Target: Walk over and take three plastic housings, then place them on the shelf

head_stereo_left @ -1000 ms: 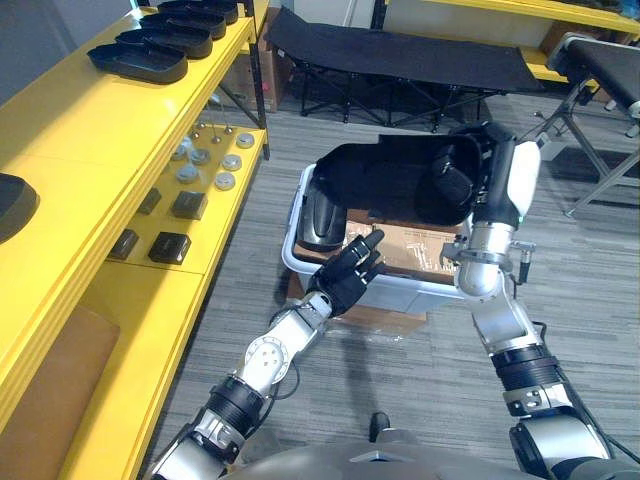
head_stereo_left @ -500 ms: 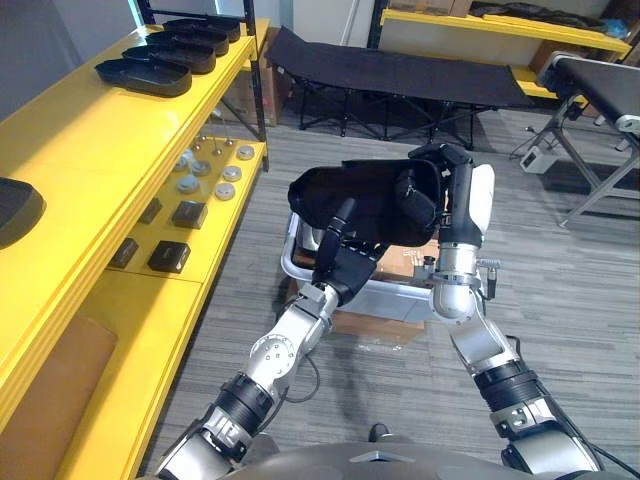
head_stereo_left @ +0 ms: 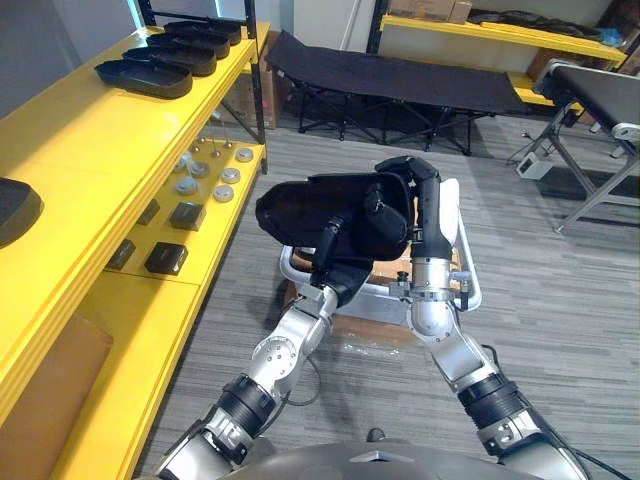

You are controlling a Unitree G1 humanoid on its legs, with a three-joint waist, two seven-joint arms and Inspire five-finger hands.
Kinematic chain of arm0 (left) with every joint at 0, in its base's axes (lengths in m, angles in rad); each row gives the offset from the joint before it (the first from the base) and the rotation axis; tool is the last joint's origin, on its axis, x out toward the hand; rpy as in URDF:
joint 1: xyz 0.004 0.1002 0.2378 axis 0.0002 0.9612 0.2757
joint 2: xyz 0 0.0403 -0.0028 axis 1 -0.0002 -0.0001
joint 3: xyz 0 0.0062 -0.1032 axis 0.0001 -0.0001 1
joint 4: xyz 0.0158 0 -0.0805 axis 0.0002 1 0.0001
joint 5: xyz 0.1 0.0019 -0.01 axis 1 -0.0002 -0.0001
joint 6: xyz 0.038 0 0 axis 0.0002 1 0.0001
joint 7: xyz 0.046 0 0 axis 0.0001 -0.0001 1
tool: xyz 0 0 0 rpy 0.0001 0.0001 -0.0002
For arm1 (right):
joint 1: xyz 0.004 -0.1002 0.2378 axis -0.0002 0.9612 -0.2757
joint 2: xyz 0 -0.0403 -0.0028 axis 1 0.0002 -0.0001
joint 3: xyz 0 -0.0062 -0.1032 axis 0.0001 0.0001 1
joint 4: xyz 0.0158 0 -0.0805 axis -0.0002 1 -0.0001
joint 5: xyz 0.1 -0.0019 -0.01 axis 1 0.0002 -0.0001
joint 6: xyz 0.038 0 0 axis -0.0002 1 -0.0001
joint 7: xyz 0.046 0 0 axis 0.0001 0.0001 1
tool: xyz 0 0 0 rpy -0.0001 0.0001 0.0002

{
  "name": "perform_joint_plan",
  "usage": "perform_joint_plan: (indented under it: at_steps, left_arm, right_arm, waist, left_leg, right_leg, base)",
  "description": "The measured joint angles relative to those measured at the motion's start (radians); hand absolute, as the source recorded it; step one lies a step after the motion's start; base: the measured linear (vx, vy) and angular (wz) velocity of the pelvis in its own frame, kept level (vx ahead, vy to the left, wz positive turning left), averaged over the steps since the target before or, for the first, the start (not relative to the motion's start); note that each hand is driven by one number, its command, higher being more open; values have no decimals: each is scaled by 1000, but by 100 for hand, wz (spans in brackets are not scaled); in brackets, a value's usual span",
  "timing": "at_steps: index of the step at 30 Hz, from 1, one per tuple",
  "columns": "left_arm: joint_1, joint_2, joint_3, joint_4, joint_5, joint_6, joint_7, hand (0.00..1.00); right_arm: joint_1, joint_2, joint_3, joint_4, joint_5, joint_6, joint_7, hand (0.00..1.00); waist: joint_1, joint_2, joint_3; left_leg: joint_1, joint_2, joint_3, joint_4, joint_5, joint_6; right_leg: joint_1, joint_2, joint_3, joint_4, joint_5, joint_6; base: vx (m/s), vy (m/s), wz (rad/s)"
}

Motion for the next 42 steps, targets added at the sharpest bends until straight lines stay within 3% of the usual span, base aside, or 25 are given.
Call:
perform_joint_plan:
  at_steps: [7, 8, 15, 18, 22, 29, 36, 42]
  left_arm:
    - [0, 0, -30, 0, -22, -63, -28, 0]
    - [0, 0, -36, 0, -29, -69, -33, 0]
    - [4, -2, -39, 0, 9, -141, -34, 0]
    - [24, -3, -14, -5, 113, -175, -18, 0]
    - [55, -15, 37, -11, 269, -175, 30, 0]
    - [115, -54, 189, -84, 723, -171, 173, 0]
    - [139, -73, 376, -125, 1262, -166, 367, 0]
    - [146, -64, 565, -173, 1633, -166, 529, 0]
  right_arm:
    - [8, 34, 8, -4, 0, 5, -11, 0]
    - [9, 34, 9, -5, 0, 5, -11, 100]
    - [37, 34, 54, -13, -4, -15, 19, 100]
    - [60, 36, 70, -13, 0, -21, 46, 100]
    - [87, 55, 70, -16, 37, -16, 71, 100]
    - [156, 75, 58, -46, 89, 11, 136, 100]
    - [188, 87, 31, -51, 157, 56, 179, 100]
    - [276, 87, -134, -48, 301, 77, 202, 100]
  waist:
    - [3, -6, -4]
    - [2, -6, -4]
    - [1, -7, -5]
    - [3, -8, -7]
    - [4, -8, -10]
    - [1, -1, -14]
    - [2, 25, -24]
    - [0, 35, -23]
  left_leg:
    - [0, -3, -1, 0, -6, -1]
    - [0, -3, -1, 0, -7, -1]
    - [0, -3, 0, 0, -6, -2]
    - [0, -3, -1, 2, -5, -2]
    - [1, -4, -3, 2, -5, -2]
    - [3, -3, -11, 0, -6, -4]
    - [3, -3, -12, 1, -6, -4]
    - [3, -3, -12, 2, -7, -5]
  right_leg:
    - [-2, -3, -1, 0, -5, -6]
    - [-2, -3, -1, 0, -5, -6]
    - [-3, -3, -1, 0, -8, -8]
    - [-6, -3, -5, 6, -9, -9]
    - [-6, -3, -8, 9, -12, -10]
    - [-6, -3, -15, 26, -28, -20]
    - [-5, -3, -15, 24, -28, -20]
    - [-5, -3, -15, 20, -28, -20]
  base:
    - [0, 0, 0]
    - [0, 0, 0]
    - [0, 0, 0]
    - [0, 0, 1]
    - [0, 0, 0]
    - [-9, -5, 2]
    - [0, 0, 0]
    - [0, 0, 0]
